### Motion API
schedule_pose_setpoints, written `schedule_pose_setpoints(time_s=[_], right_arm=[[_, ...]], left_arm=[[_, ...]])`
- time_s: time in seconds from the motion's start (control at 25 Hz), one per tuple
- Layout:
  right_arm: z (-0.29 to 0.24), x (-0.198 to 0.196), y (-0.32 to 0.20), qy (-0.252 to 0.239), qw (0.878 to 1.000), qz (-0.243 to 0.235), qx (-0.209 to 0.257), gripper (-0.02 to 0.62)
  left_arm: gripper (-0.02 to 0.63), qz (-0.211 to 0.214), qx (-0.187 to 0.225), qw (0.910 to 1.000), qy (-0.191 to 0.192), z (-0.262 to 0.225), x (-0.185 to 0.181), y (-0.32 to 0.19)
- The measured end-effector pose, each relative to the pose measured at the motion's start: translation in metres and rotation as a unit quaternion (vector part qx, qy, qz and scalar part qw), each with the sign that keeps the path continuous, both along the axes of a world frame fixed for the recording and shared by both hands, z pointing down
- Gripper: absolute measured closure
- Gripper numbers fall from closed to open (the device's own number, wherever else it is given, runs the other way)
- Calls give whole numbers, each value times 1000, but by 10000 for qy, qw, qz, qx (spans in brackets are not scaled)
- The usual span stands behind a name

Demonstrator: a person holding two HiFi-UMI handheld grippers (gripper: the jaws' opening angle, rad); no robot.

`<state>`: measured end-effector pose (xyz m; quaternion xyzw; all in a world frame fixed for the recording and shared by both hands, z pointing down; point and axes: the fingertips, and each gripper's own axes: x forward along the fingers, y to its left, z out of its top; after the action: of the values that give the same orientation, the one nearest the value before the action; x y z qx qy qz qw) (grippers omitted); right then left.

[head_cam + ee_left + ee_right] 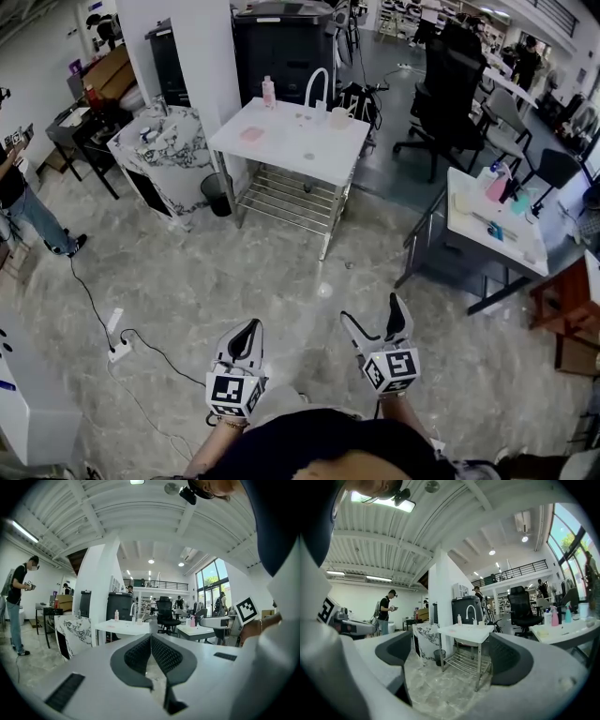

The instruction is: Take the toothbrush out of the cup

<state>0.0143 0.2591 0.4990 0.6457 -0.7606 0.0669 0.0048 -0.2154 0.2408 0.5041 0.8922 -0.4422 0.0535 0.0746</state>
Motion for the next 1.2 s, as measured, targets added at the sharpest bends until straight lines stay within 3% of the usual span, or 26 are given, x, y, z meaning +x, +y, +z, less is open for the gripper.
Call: schedule_pose_setpoints(time_s=[0.12, 0.48, 0.72, 1.04, 1.2], right_arm=[[-1, 8, -10, -97, 9999, 2, 26, 83], [-7, 33, -41, -56, 9999, 51, 82, 81], [-7, 48, -87, -17, 9998, 145, 150, 81], [-6, 91, -219, 261, 9985, -48, 471, 81], [-5, 122, -298, 320, 9986, 205, 377, 81]], left_arm=[[601, -16, -90, 9998, 183, -2, 5, -7], [601, -89, 11, 9998, 168, -15, 10, -29], [601, -80, -65, 9996, 259, -7, 23, -76], [601, 127, -21, 9997, 207, 0, 77, -221], [601, 143, 165, 9998, -41, -14, 97, -316]])
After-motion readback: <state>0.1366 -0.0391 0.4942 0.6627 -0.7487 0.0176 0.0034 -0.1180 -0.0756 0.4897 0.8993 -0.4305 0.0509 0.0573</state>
